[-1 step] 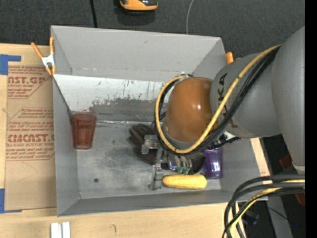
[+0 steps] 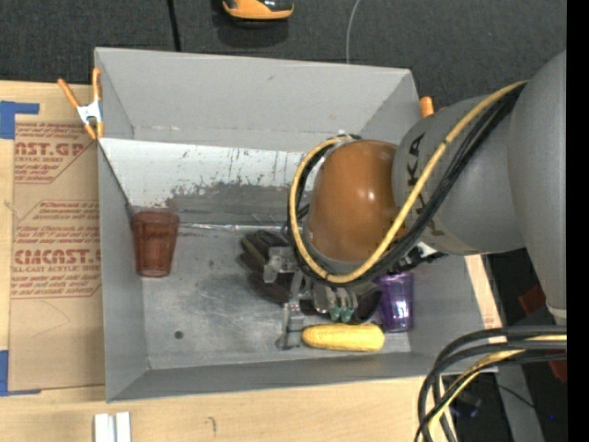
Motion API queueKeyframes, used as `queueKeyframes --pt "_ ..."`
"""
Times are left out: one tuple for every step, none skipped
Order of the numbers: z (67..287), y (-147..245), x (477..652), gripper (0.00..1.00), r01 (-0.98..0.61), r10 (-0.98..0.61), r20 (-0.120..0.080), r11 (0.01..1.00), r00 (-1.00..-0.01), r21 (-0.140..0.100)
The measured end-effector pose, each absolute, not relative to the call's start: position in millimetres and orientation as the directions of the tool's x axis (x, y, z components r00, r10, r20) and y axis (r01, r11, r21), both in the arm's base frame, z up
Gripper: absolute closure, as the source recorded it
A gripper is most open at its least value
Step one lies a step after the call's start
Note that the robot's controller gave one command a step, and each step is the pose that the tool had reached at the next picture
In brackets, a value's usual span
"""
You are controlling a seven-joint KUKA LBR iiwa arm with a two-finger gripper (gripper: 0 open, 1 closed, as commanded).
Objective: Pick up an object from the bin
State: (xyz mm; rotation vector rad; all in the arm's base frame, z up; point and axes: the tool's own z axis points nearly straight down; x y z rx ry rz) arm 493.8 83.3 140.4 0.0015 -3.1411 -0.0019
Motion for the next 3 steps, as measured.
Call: queueKeyframes --pt "83 37 522.9 1.00 0.078 0.078 -0.002 0.997 -0.997 0.001" --pt "83 37 522.9 1.00 0.078 0.078 -0.002 0.997 -0.997 0.001" --pt "280 57 495.6 1.00 0.040 0.040 0.003 0.999 -0.999 0.000"
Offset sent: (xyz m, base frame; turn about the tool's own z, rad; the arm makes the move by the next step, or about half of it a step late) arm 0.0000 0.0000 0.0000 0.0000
